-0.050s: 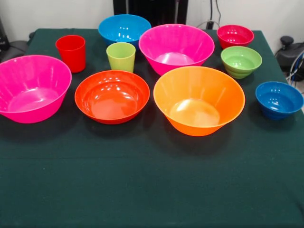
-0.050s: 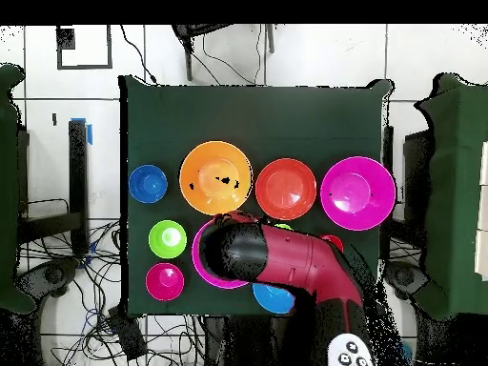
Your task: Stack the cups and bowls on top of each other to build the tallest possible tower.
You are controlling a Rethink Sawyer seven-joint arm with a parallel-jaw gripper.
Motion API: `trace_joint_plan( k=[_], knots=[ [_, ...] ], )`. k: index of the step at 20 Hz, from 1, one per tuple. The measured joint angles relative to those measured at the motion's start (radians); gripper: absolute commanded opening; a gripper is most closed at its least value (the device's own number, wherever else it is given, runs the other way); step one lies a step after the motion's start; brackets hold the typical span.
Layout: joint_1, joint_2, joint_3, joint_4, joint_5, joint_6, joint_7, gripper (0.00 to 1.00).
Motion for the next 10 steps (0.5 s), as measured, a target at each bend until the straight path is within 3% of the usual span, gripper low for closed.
trace_joint_plan(
  k=[10],
  knots=[
    [-0.052, 0.071, 0.020, -0.052, -0.045, 0.000, 0.000, 1.00]
  ],
)
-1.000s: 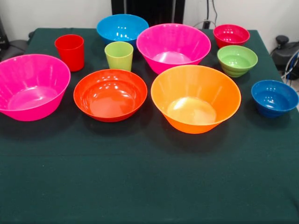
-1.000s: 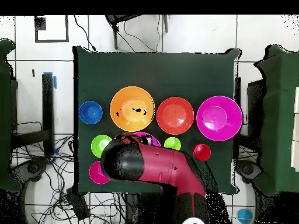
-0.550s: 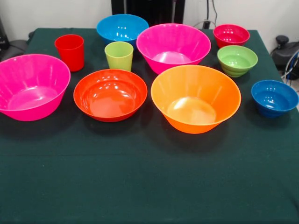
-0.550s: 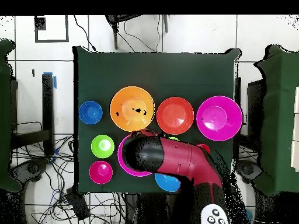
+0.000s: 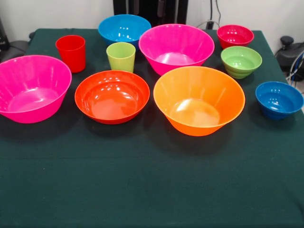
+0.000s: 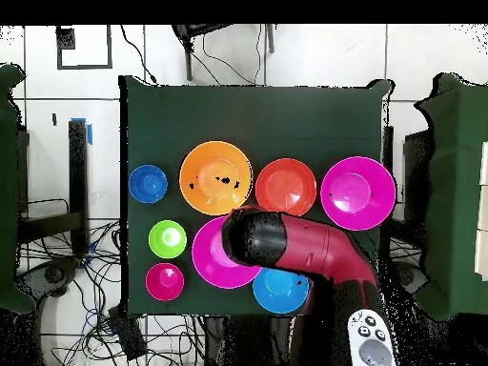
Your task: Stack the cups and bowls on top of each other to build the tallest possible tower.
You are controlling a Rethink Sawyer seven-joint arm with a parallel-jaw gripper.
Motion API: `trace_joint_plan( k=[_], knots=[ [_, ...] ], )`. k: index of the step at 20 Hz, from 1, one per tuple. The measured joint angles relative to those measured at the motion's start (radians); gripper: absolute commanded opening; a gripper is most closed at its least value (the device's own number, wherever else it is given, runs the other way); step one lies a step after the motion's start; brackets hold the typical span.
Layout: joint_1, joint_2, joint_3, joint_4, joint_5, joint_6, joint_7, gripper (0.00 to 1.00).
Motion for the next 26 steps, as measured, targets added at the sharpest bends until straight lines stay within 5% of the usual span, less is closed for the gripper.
trace_joint_plan(
  k=[14, 26],
  knots=[
    [-0.033, 0.037, 0.032, -0.103, -0.025, 0.031, 0.000, 1.00],
    [-0.068, 0.065, 0.096, -0.274, -0.041, 0.235, 0.000, 1.00]
  ],
)
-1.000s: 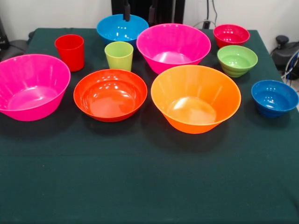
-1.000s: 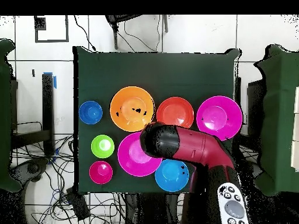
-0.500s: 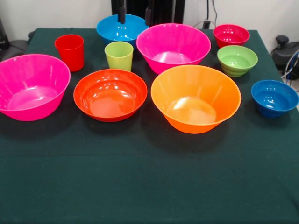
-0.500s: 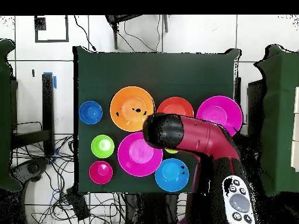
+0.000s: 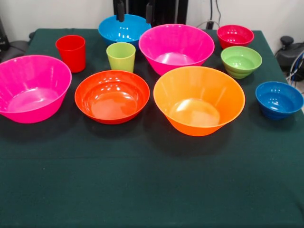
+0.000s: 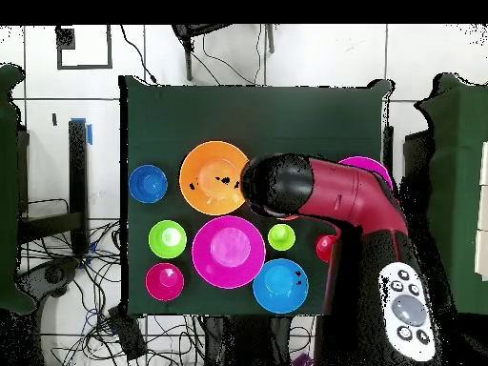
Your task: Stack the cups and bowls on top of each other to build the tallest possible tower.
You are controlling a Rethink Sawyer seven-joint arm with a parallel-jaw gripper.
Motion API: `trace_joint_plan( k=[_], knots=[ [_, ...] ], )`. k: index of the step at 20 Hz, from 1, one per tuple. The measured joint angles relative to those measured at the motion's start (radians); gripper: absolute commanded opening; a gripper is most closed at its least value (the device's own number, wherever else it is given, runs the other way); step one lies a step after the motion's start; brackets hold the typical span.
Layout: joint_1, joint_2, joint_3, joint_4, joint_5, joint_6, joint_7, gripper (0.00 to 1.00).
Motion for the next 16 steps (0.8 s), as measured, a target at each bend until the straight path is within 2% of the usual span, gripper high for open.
trace_joint_plan(
  k=[7, 13, 16],
  knots=[
    [-0.048, 0.040, 0.028, -0.066, -0.056, 0.031, 0.000, 1.00],
    [-0.076, 0.100, 0.033, -0.117, -0.121, 0.057, 0.000, 1.00],
    [-0.095, 0.149, 0.042, -0.148, -0.144, 0.105, 0.000, 1.00]
  ],
)
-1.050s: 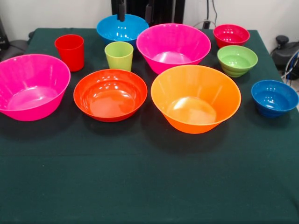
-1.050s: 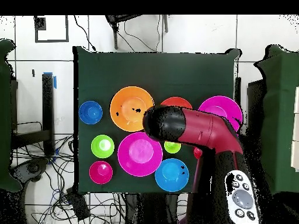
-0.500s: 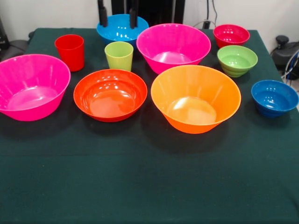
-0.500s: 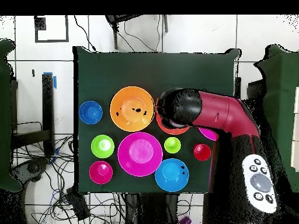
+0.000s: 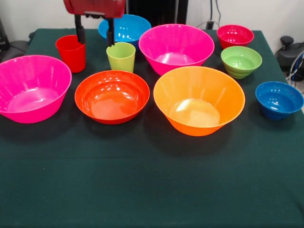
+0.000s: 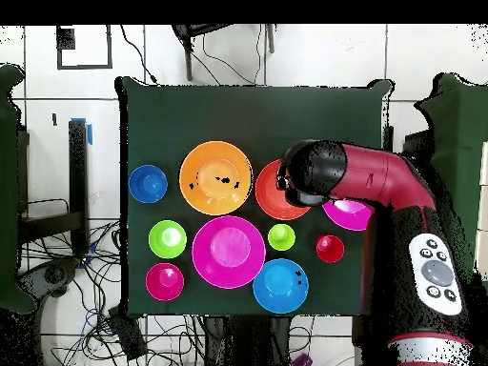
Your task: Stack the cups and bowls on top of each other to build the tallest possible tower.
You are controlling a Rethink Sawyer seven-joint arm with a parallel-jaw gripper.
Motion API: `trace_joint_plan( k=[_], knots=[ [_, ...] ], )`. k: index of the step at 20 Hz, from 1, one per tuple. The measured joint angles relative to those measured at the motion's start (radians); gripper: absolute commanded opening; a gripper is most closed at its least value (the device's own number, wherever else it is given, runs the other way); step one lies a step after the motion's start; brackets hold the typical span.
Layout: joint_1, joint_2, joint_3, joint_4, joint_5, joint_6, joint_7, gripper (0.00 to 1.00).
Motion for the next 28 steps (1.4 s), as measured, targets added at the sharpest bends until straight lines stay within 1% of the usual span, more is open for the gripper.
trace_joint_plan(
  k=[3, 6, 10, 18, 24, 28],
  knots=[
    [-0.010, 0.021, 0.010, -0.009, -0.001, 0.028, 0.000, 1.00],
    [-0.031, 0.054, 0.040, -0.016, -0.001, 0.083, 0.000, 1.00],
    [-0.044, 0.068, 0.061, -0.016, -0.001, 0.113, 0.000, 1.00],
    [-0.058, 0.074, 0.101, -0.017, -0.001, 0.163, 0.000, 1.00],
    [-0.057, 0.077, 0.104, -0.017, -0.002, 0.200, 0.000, 1.00],
    [-0.056, 0.087, 0.104, -0.021, -0.021, 0.209, 0.000, 1.00]
  ],
)
